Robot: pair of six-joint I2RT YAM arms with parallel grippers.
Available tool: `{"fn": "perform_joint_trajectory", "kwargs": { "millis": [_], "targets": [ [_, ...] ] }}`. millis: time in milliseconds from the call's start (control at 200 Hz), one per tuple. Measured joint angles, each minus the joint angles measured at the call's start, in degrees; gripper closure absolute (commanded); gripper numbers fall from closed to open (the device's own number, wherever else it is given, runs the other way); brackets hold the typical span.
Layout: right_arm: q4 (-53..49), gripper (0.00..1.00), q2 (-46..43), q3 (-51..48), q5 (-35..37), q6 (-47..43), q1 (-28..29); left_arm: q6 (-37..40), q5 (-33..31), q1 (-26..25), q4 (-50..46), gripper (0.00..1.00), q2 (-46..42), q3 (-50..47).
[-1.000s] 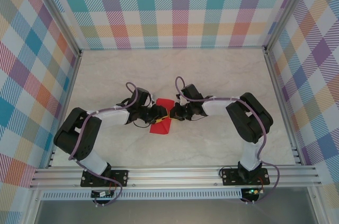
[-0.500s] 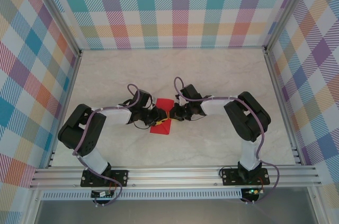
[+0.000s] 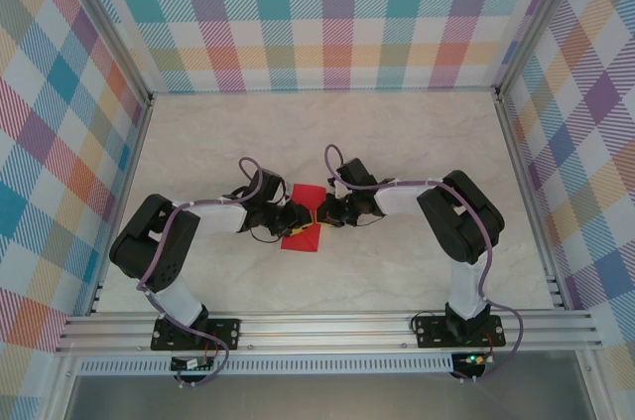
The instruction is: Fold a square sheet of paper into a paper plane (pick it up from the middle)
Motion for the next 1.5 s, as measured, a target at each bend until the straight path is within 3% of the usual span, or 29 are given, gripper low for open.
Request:
{"fn": "perform_joint_trajectory", "kwargs": {
  "millis": [805, 1045, 1155, 1500],
  "targets": [
    [-0.39, 0.93, 0.24, 0.39, 0.02, 0.0, 0.04, 0.22, -1.46, 0.0, -1.44, 0.74, 0.7, 0.0],
    [-1.31, 0.86, 0.04, 0.61, 1.11, 0.0, 0.04, 0.22, -1.38, 0.0, -1.31, 0.75, 1.01, 0.07],
    [-3.15, 0.84, -2.25, 0.48, 3.61, 0.0, 0.04, 0.22, -1.4, 0.0, -1.36, 0.77, 1.05, 0.07],
    [-6.23, 0.92, -11.74, -2.01, 8.44, 0.33, 2.45, 0.42, -2.08, 0.0, -1.95, 0.83, 1.07, 0.07]
  ]
}}
